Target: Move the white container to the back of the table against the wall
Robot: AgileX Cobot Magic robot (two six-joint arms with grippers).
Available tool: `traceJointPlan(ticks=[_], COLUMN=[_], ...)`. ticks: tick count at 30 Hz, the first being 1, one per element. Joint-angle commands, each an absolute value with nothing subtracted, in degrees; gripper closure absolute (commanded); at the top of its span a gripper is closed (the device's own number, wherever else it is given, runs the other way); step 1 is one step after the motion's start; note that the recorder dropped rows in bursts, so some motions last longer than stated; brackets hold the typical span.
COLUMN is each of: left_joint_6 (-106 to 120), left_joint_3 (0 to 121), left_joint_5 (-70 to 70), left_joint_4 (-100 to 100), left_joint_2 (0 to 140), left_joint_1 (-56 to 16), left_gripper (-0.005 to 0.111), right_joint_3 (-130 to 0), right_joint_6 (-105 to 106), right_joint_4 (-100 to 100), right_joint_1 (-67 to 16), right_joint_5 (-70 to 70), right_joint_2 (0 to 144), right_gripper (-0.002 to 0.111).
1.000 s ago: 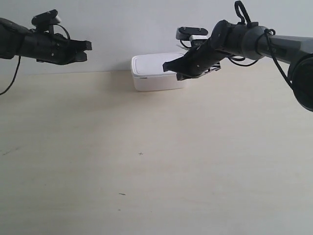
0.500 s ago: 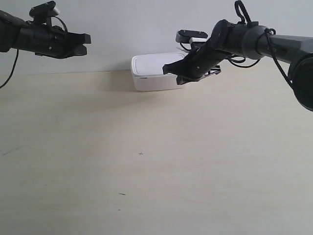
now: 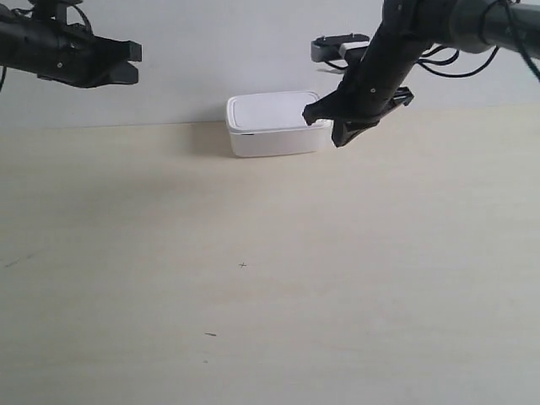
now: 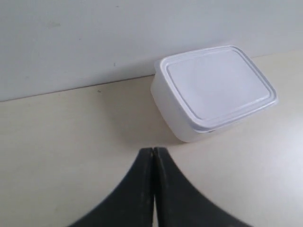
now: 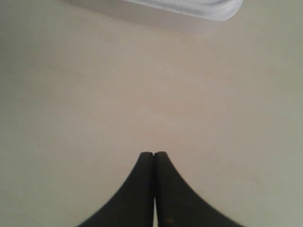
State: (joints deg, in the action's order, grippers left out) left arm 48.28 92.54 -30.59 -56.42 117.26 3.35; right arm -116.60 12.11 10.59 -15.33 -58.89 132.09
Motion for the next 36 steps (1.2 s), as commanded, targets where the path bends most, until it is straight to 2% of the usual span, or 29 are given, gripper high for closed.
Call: traceJointPlan(ticks=[1, 15, 23, 27, 30, 32, 34, 36], left_joint_6=[51.6, 54.0, 53.9, 53.9, 53.9, 53.9, 53.7, 53.4], left_joint_3=[83.7, 49.9, 36.4, 29.1, 25.1, 21.3, 19.2, 19.3], left_joint_5=[-26.2, -16.3, -14.8, -14.4, -12.2, -5.7, 5.0, 7.1], left_joint_4=[-58.3, -60.3, -60.5, -59.5, -59.2, -61.4, -66.0, -66.3], left_joint_2=[107.1, 66.8, 37.3, 19.8, 14.5, 14.7, 18.3, 20.5], left_joint_1=[3.5, 3.5, 3.5, 3.5, 3.5, 3.5, 3.4, 3.4], left_gripper=[0.107, 0.107, 0.107, 0.107, 0.107, 0.107, 0.107, 0.107], right_joint_3=[-108.9, -68.2, -50.9, -43.9, -39.5, -33.5, -27.0, -26.1], right_joint_6=[14.1, 19.1, 18.4, 9.3, 8.9, 8.9, 8.9, 8.8], right_joint_4=[10.6, 25.4, 25.5, 25.9, 25.4, 25.8, 27.6, 27.6], right_joint_1=[-15.2, -13.9, -14.0, -14.0, -14.0, -14.0, -14.0, -14.0], right_joint_5=[-59.2, -40.0, -35.1, -37.5, -34.5, -22.6, -1.3, 6.3], right_joint_2=[123.6, 79.8, 54.0, 37.6, 31.1, 30.8, 35.2, 39.0], right_gripper=[0.108, 0.108, 0.108, 0.108, 0.108, 0.108, 0.108, 0.108])
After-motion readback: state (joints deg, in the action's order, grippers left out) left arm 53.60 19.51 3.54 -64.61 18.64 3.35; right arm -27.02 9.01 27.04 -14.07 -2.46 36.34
